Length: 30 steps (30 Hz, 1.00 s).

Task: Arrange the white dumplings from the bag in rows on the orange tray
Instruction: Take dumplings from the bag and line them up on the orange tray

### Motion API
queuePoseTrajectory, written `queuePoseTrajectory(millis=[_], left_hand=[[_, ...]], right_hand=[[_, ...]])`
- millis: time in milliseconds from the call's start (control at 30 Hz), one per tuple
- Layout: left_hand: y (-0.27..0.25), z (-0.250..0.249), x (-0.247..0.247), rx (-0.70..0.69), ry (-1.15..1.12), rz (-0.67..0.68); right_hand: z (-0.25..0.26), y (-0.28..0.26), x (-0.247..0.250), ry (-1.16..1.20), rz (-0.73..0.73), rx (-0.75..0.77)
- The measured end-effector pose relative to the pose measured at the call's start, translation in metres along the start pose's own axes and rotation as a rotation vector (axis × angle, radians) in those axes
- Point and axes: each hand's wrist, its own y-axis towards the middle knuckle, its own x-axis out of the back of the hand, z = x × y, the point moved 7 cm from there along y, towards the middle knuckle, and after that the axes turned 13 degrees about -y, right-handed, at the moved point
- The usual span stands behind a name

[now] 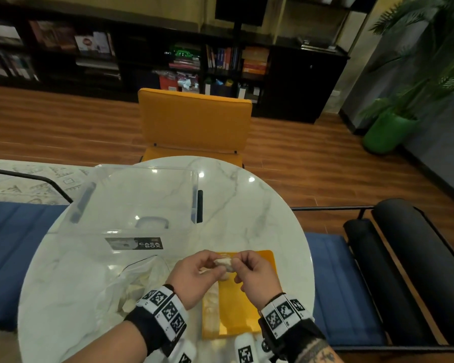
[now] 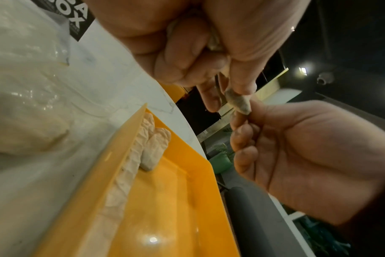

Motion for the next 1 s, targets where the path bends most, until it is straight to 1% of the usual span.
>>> queuePoseTrajectory(millis=[133, 200, 267, 367, 467, 533, 667, 767, 900, 1000], left_hand=[[-0.002, -0.006, 0.002, -0.009, -0.145, -0.030], [-0.003, -0.006, 0.003, -0.004, -0.170, -0.043], [-0.004, -0.005, 0.004, 0.009, -0.147, -0.049], [-0.005, -0.003, 0.006, 0.023, -0.088, -0.047], [-0.005, -0.004, 0.008, 0.017, -0.041, -0.048], [-0.005, -0.001, 0.008, 0.019, -0.006, -0.041], [-0.005, 0.007, 0.012, 0.007, 0.068, -0.053], [-0.004, 0.013, 0.011, 0.008, 0.088, -0.051], [-0.002, 0.022, 0.008, 0.023, 0.073, -0.036], [-0.002, 0.033, 0.013, 0.083, 0.119, -0.066]], right_hand=[[-0.001, -0.006, -0.003, 0.068, 0.020, 0.003], [0.002, -0.011, -0.003, 0.119, 0.021, 0.023], [0.003, -0.013, -0.004, 0.152, 0.032, 0.010], [0.000, -0.012, -0.007, 0.092, 0.078, -0.045], [0.004, -0.010, -0.010, 0.045, 0.114, -0.013], [0.007, -0.008, -0.007, 0.052, 0.068, 0.020], [0.009, -0.001, 0.004, 0.037, -0.070, 0.076], [0.012, -0.002, 0.003, 0.022, -0.057, 0.117], [0.008, 0.004, -0.005, -0.168, 0.011, 0.138], [0.001, 0.014, -0.001, -0.327, 0.012, 0.133]])
